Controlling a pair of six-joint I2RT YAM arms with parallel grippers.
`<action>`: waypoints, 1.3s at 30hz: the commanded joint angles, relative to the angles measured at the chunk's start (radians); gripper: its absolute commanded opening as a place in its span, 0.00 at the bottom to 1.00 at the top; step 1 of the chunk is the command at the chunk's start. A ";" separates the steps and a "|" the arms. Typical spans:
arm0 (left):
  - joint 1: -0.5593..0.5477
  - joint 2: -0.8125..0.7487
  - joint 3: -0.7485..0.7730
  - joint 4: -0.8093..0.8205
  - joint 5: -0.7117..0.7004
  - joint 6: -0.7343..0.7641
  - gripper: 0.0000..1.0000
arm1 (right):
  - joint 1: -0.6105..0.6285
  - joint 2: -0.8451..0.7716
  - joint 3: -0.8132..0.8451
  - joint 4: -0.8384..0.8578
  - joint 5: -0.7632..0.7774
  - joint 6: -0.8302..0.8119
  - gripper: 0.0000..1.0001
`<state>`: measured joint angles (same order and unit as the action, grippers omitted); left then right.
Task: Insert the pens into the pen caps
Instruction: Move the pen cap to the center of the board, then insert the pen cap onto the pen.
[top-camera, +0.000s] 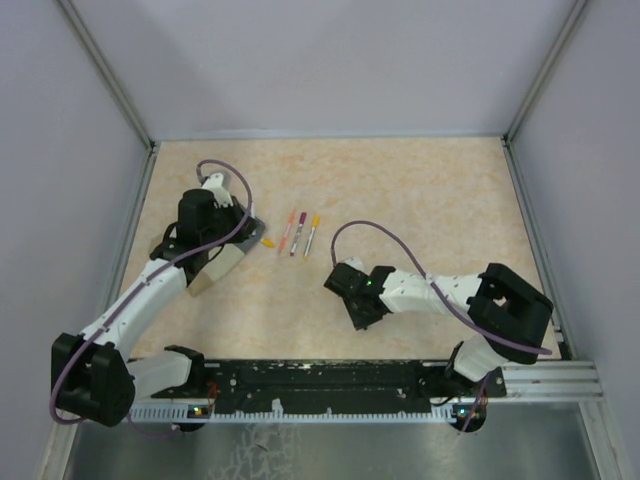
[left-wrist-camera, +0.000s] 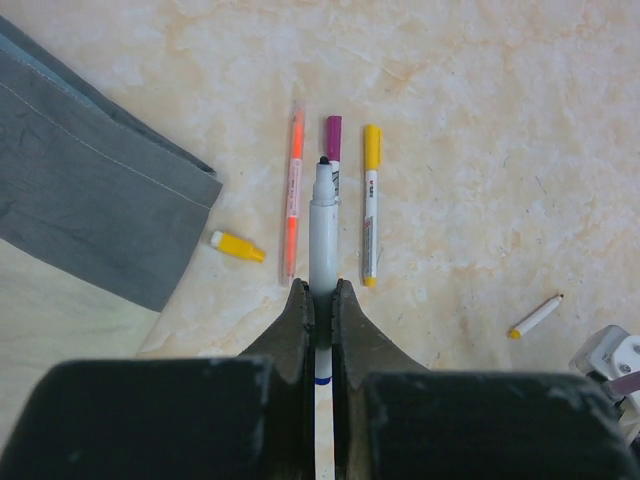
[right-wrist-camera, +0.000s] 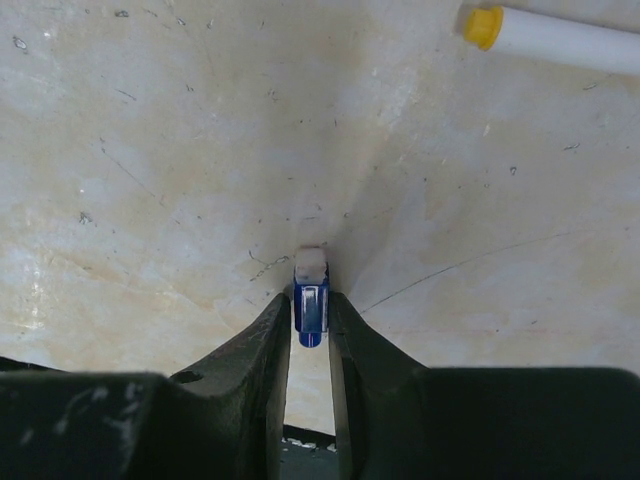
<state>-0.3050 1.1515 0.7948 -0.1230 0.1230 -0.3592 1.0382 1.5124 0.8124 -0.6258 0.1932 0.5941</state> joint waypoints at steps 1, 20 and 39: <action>0.009 -0.028 -0.004 0.033 0.005 0.003 0.00 | -0.003 0.048 0.005 -0.003 -0.006 -0.009 0.24; 0.010 -0.043 -0.014 0.050 0.032 -0.004 0.00 | -0.033 0.073 0.038 -0.003 0.038 -0.036 0.11; -0.222 -0.057 -0.036 0.229 0.283 0.069 0.00 | -0.128 -0.483 -0.037 0.581 0.185 -0.041 0.00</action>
<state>-0.4671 1.1252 0.7822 -0.0341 0.3321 -0.3084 0.9131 1.1053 0.7845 -0.2970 0.3092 0.5503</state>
